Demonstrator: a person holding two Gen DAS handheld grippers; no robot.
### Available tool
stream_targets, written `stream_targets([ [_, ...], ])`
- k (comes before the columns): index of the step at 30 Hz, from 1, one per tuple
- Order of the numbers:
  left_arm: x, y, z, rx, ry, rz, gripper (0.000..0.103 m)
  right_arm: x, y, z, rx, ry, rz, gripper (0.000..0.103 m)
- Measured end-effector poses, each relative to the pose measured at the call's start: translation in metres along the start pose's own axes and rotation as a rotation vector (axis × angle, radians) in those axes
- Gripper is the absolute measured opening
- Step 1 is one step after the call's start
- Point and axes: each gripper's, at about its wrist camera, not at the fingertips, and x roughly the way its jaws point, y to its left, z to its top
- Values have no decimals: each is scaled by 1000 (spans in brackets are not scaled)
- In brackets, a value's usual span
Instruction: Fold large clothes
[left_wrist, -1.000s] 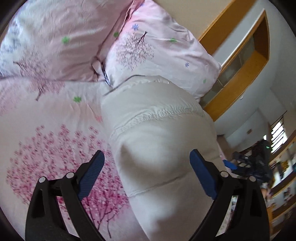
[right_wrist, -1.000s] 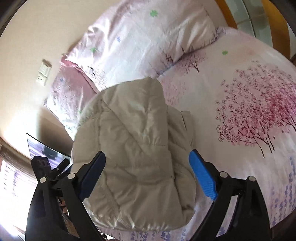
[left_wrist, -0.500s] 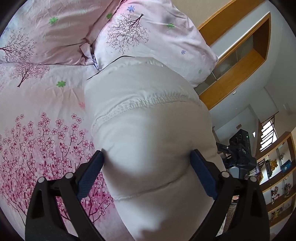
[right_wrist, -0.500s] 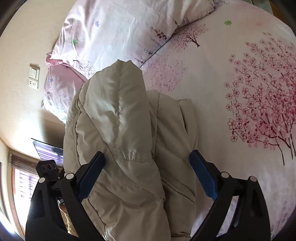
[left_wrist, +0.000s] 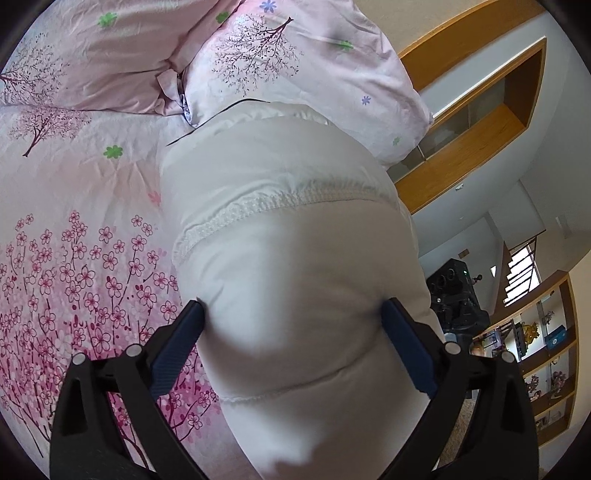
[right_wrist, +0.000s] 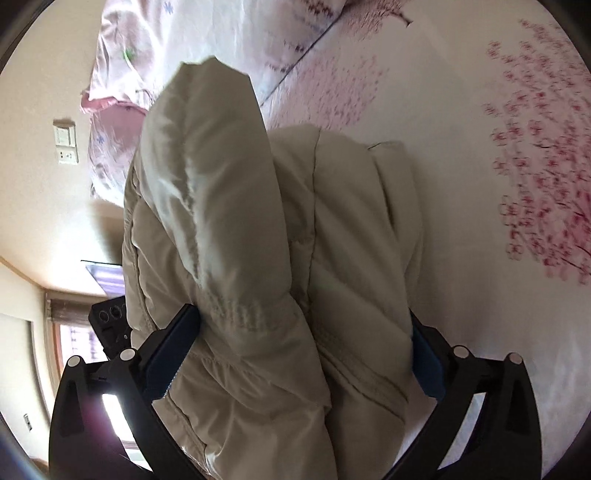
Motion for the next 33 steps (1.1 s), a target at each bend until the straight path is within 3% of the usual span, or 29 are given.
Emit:
stream_targets([
  [8,6,9,3,-20,30,-39,101,26,-5,15,-29,148,117,102],
  [14,11,27,3,-82,80,-104,101,43,4,21,-92,209,167,102],
  [18,11,38,2,-122,90,-151,100,51,14,19,-153,185,223,102],
  [25,-1,28,0,-82,46,-170,79,46,22,-1,-238,88,365,91],
  [33,-31,24,20,-46,-70,-167,74,56,78,6,-315,75,360,91],
])
